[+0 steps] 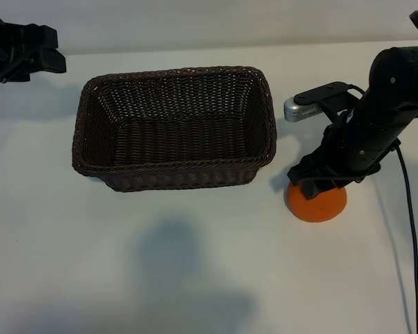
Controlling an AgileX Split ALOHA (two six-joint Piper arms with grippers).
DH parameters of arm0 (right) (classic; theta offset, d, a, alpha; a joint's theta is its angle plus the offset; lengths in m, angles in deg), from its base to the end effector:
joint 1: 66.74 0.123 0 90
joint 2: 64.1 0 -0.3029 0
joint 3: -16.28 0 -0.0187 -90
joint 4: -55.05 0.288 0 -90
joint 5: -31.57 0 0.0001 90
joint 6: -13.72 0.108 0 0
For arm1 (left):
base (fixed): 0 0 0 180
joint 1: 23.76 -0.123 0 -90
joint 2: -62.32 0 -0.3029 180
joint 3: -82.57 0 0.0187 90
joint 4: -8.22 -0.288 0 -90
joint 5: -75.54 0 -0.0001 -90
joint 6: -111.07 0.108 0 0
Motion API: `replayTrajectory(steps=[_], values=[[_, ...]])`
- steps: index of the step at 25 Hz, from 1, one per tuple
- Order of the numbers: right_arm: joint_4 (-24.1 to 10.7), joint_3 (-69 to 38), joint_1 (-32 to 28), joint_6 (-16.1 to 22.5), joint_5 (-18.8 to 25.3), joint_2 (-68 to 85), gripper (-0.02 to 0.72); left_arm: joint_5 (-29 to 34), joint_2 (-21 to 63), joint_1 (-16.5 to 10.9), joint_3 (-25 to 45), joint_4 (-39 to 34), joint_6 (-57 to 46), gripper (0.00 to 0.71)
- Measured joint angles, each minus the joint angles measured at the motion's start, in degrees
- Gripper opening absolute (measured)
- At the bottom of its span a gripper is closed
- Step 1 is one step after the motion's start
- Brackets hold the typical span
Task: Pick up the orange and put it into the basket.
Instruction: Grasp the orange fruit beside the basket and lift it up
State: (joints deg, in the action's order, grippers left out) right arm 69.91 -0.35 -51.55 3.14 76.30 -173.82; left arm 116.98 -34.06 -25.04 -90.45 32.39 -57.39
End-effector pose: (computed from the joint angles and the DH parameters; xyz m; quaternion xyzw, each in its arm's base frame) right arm 0.3456 0.1140 0.1478 -0.1381 0.9826 0.1009 0.0731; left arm 0.3824 -0.0208 0.2935 -0.0239 0.9380 -0.1454 0.3139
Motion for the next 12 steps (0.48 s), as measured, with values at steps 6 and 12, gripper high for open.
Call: replayTrajectory(steps=[6,12], values=[[1.7,-1.0,0.0,-1.7,-2.2,0.0,0.467,0.0,0.0,0.0,0.0,0.0,0.0,0.593],[2.0,-1.0,0.0,-2.0,-3.3,-2.4,0.419,0.0,0.0,0.0,0.0,0.2,0.0,0.593]])
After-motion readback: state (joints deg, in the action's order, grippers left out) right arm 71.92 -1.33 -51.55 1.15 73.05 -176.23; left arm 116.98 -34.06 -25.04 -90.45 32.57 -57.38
